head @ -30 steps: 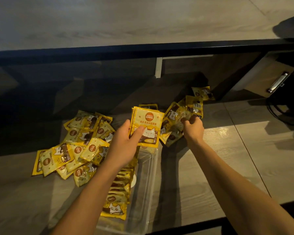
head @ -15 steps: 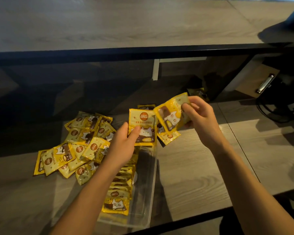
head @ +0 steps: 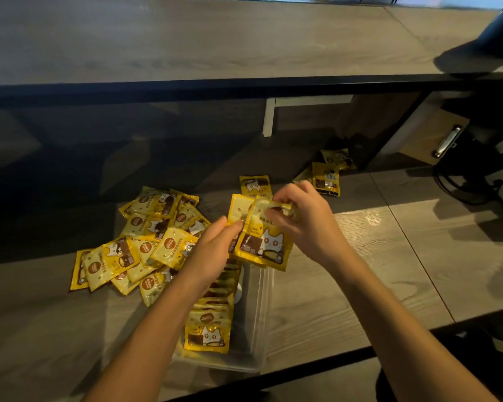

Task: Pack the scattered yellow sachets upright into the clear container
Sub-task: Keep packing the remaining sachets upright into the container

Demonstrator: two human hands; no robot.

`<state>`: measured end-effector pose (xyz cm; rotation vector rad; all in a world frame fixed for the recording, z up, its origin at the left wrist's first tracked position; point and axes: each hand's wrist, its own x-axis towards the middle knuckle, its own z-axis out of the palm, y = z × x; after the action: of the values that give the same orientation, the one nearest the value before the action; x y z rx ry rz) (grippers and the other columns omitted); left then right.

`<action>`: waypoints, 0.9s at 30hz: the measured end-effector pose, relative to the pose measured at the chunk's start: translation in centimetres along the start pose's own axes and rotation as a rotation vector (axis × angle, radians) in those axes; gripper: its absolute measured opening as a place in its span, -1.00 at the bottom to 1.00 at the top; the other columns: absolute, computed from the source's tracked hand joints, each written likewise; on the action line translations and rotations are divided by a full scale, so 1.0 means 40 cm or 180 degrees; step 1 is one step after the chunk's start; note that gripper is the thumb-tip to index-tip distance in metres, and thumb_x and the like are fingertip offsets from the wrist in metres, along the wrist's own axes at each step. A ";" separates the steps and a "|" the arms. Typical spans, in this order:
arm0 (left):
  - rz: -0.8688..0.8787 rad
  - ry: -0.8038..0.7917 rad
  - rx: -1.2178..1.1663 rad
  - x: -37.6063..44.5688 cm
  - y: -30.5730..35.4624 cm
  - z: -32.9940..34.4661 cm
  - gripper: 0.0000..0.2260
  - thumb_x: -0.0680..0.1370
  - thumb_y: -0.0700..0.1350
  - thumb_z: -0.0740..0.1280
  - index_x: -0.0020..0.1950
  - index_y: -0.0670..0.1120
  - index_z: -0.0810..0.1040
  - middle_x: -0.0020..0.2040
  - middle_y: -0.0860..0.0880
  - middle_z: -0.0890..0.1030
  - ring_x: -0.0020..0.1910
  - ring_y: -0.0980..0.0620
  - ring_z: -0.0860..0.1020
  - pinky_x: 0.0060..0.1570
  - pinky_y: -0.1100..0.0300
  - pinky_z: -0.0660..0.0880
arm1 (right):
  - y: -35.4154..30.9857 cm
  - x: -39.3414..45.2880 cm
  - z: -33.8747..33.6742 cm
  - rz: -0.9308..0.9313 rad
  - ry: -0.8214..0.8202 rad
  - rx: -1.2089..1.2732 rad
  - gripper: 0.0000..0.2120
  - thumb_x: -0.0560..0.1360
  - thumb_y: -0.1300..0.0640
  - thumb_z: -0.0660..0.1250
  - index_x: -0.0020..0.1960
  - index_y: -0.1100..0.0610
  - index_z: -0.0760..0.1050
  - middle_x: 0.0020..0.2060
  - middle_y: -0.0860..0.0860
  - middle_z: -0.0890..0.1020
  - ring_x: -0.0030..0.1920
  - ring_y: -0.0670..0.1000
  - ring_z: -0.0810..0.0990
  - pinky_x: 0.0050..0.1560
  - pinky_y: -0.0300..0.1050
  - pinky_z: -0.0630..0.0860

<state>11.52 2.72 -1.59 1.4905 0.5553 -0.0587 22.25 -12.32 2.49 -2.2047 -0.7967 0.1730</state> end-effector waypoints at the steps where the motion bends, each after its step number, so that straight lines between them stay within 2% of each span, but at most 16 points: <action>1: -0.0044 -0.0002 0.0137 -0.004 -0.001 -0.001 -0.59 0.67 0.04 0.20 -0.31 0.38 0.60 -0.39 0.60 0.45 -0.34 0.67 0.40 -0.33 0.64 0.34 | -0.001 -0.008 0.012 0.0056 0.0014 0.0037 -0.86 0.50 0.03 0.41 -0.01 -0.03 0.47 0.08 -0.07 0.44 0.05 -0.07 0.51 -0.04 -0.14 0.59; 2: -0.0116 0.0029 0.0211 -0.007 0.000 0.001 -0.58 0.66 0.06 0.20 -0.30 0.48 0.59 -0.34 0.59 0.49 -0.29 0.66 0.43 -0.19 0.58 0.40 | 0.000 -0.017 0.022 0.0117 -0.0021 0.0122 -0.87 0.51 0.02 0.40 -0.02 -0.03 0.46 0.11 -0.06 0.44 0.06 -0.07 0.50 -0.03 -0.16 0.57; 3: -0.0129 0.0091 0.0249 -0.003 -0.010 0.000 -0.66 0.66 0.10 0.20 -0.18 0.47 0.61 -0.24 0.54 0.56 -0.19 0.60 0.48 -0.05 0.45 0.44 | 0.003 -0.027 0.030 0.0173 -0.0078 0.0251 -0.87 0.52 0.02 0.39 -0.04 -0.02 0.45 0.09 -0.04 0.48 0.04 -0.06 0.52 -0.04 -0.15 0.57; 4: -0.0137 0.0146 0.0259 -0.004 -0.009 0.000 -0.77 0.65 0.12 0.21 -0.04 0.36 0.64 -0.16 0.49 0.60 -0.11 0.55 0.52 0.03 0.36 0.46 | 0.006 -0.037 0.037 0.0226 -0.0137 0.0429 -0.88 0.53 0.03 0.38 -0.06 0.00 0.44 0.02 -0.02 0.53 0.00 -0.05 0.55 -0.09 -0.14 0.57; 5: -0.0170 0.0155 0.0219 -0.006 -0.013 -0.002 -0.82 0.64 0.15 0.20 0.05 0.27 0.61 -0.10 0.46 0.62 -0.06 0.52 0.53 0.05 0.35 0.46 | 0.009 -0.046 0.042 0.0295 -0.0189 0.0654 -0.88 0.54 0.06 0.38 -0.07 0.04 0.44 -0.07 0.00 0.57 -0.07 -0.05 0.58 -0.17 -0.14 0.56; 6: -0.0207 0.0149 0.0246 -0.011 -0.011 -0.003 -0.78 0.64 0.19 0.18 0.15 0.22 0.58 -0.01 0.43 0.62 0.04 0.47 0.53 0.13 0.34 0.45 | 0.012 -0.055 0.045 0.0378 -0.0238 0.0904 -0.87 0.54 0.08 0.38 -0.08 0.07 0.45 -0.14 0.01 0.58 -0.14 -0.09 0.60 -0.25 -0.18 0.54; 8: -0.0257 0.0142 0.0587 -0.014 -0.018 -0.002 -0.52 0.61 0.32 0.10 0.44 0.15 0.44 0.33 0.21 0.52 0.34 0.18 0.45 0.39 0.10 0.35 | 0.018 -0.069 0.051 0.0478 -0.0312 0.1230 -0.87 0.53 0.12 0.41 -0.07 0.11 0.46 -0.16 0.03 0.58 -0.19 -0.14 0.60 -0.32 -0.29 0.49; 10: -0.0149 0.0048 0.0995 -0.018 -0.026 0.004 -0.41 0.58 0.38 0.04 0.53 0.13 0.32 0.46 0.10 0.41 0.45 0.02 0.36 0.44 -0.05 0.28 | 0.026 -0.080 0.053 0.0508 -0.0332 0.1333 -0.87 0.52 0.16 0.42 -0.02 0.08 0.47 -0.09 0.02 0.57 -0.13 -0.08 0.62 -0.28 -0.30 0.51; 14: 0.0308 -0.0205 0.1412 -0.017 -0.024 0.023 -0.58 0.61 0.29 0.12 0.36 0.12 0.41 0.22 0.07 0.59 0.25 0.02 0.54 0.15 0.05 0.52 | 0.041 -0.096 0.053 0.0687 -0.0263 0.1305 -0.69 0.52 0.14 0.41 0.22 -0.06 0.48 0.03 -0.05 0.57 0.01 -0.05 0.64 -0.16 -0.21 0.62; 16: 0.0472 -0.0195 0.1488 -0.016 -0.023 0.031 -0.59 0.62 0.24 0.16 0.41 0.11 0.40 0.22 0.04 0.60 0.24 -0.01 0.54 0.18 -0.04 0.53 | 0.047 -0.105 0.055 0.0782 -0.0185 0.1286 -0.66 0.53 0.13 0.40 0.27 -0.06 0.49 0.06 -0.15 0.57 0.07 -0.09 0.62 -0.09 -0.22 0.62; 18: 0.0560 -0.0106 0.1460 -0.015 -0.028 0.030 -0.59 0.62 0.20 0.21 0.45 0.15 0.38 0.23 0.07 0.60 0.24 0.01 0.55 0.19 -0.05 0.54 | 0.055 -0.110 0.057 0.0868 -0.0091 0.1271 -0.67 0.54 0.13 0.39 0.29 0.00 0.50 0.08 -0.12 0.59 0.10 -0.08 0.61 -0.02 -0.17 0.63; 19: 0.0601 -0.0059 0.1473 -0.015 -0.030 0.027 -0.57 0.61 0.19 0.24 0.47 0.16 0.37 0.25 0.08 0.59 0.26 0.04 0.53 0.20 -0.01 0.54 | 0.059 -0.112 0.057 0.0896 -0.0050 0.1226 -0.68 0.54 0.14 0.38 0.29 0.03 0.51 0.09 -0.07 0.60 0.10 -0.07 0.61 0.00 -0.12 0.63; 21: 0.0708 -0.0040 0.1523 -0.017 -0.036 0.017 -0.53 0.58 0.16 0.32 0.48 0.16 0.37 0.28 0.13 0.56 0.27 0.13 0.50 0.20 0.18 0.50 | 0.063 -0.115 0.055 0.0874 -0.0008 0.1131 -0.72 0.55 0.13 0.38 0.25 0.06 0.52 0.07 -0.03 0.61 0.08 -0.06 0.61 0.01 -0.09 0.63; 23: 0.0801 -0.0098 0.1574 -0.018 -0.038 0.007 -0.50 0.53 0.14 0.40 0.45 0.16 0.40 0.23 0.23 0.55 0.21 0.25 0.50 0.10 0.39 0.44 | 0.065 -0.115 0.053 0.0770 -0.0021 0.1050 -0.77 0.54 0.12 0.39 0.19 0.04 0.52 0.02 -0.07 0.60 0.05 -0.09 0.61 -0.03 -0.16 0.61; 24: 0.0829 -0.0116 0.1612 -0.017 -0.037 0.003 -0.50 0.51 0.13 0.42 0.44 0.15 0.42 0.20 0.25 0.56 0.18 0.27 0.52 0.07 0.42 0.45 | 0.064 -0.114 0.052 0.0700 -0.0049 0.0985 -0.79 0.53 0.12 0.39 0.15 0.00 0.51 0.00 -0.11 0.59 0.02 -0.13 0.60 -0.06 -0.23 0.59; 27: 0.0792 -0.0018 0.1666 -0.009 -0.034 -0.010 -0.55 0.53 0.09 0.41 0.41 0.10 0.49 0.19 0.16 0.61 0.16 0.20 0.56 0.13 0.19 0.56 | 0.055 -0.102 0.052 0.0370 -0.0162 0.0581 -0.79 0.53 0.16 0.39 0.06 -0.09 0.45 -0.07 -0.25 0.53 -0.02 -0.28 0.55 -0.13 -0.42 0.51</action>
<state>10.59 2.87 -2.71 2.0593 0.3577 -0.0135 19.34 -14.54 -1.01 -2.0809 -0.6536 0.3469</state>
